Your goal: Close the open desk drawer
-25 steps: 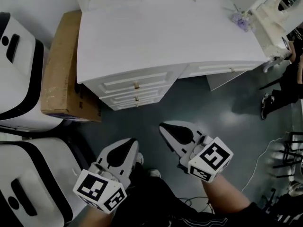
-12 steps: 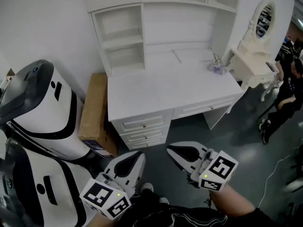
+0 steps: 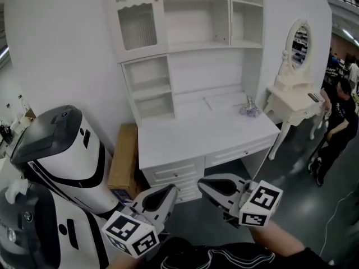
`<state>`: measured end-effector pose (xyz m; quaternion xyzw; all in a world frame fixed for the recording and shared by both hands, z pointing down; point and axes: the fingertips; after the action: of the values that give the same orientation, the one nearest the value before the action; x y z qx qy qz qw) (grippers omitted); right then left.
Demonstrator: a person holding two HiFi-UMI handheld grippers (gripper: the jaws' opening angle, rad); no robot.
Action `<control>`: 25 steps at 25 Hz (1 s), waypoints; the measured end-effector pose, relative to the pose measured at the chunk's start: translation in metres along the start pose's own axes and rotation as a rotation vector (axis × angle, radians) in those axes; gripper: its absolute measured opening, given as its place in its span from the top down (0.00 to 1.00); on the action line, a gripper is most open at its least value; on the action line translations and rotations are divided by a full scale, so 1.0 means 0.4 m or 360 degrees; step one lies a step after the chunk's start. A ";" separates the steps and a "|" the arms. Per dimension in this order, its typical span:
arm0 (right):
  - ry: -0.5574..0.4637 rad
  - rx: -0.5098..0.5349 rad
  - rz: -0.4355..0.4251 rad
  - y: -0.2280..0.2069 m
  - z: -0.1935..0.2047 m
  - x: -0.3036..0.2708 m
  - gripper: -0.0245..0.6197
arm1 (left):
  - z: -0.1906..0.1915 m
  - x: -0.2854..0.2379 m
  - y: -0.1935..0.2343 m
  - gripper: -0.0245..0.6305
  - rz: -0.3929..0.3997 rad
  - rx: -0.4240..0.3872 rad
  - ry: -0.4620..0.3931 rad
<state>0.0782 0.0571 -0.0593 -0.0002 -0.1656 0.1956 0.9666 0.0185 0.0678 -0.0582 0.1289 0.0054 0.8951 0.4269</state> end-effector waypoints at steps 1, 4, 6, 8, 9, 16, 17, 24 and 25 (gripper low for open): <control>0.0000 0.0016 0.0003 0.003 -0.002 0.005 0.95 | -0.002 0.001 -0.006 0.96 0.0007 0.0009 -0.0004; -0.0003 0.0030 0.0017 0.004 -0.014 0.005 0.95 | -0.013 0.002 -0.010 0.96 0.0014 0.0000 -0.0004; -0.0004 0.0032 0.0034 0.001 -0.021 0.006 0.95 | -0.019 0.003 -0.011 0.96 0.0013 -0.0007 -0.0011; -0.0002 0.0026 0.0049 -0.001 -0.022 0.010 0.95 | -0.020 0.003 -0.015 0.96 0.0017 -0.0002 -0.0019; 0.0000 0.0022 0.0054 0.000 -0.022 0.012 0.95 | -0.020 0.003 -0.016 0.96 0.0019 0.0001 -0.0019; 0.0001 0.0012 0.0086 -0.013 -0.018 0.030 0.95 | -0.003 -0.013 -0.022 0.96 0.0031 0.0016 -0.0023; -0.0007 0.0010 0.0094 -0.015 -0.014 0.033 0.95 | 0.004 -0.013 -0.022 0.96 0.0028 0.0020 -0.0022; 0.0014 0.0146 0.0102 -0.007 -0.035 0.023 0.95 | -0.015 -0.028 -0.030 0.95 0.0045 0.0019 -0.0036; 0.0018 0.0167 0.0099 -0.004 -0.038 0.022 0.95 | -0.020 -0.029 -0.029 0.96 0.0046 0.0014 -0.0037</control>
<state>0.0912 0.0597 -0.0707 0.0443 -0.1495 0.2340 0.9596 0.0324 0.0670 -0.0701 0.1413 0.0025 0.8995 0.4135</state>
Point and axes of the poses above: the fingertips, and each gripper's own axes: x backward along the fingers, y to its left, z out of its underside, and after that the axes turned 15 degrees about -y, right-handed
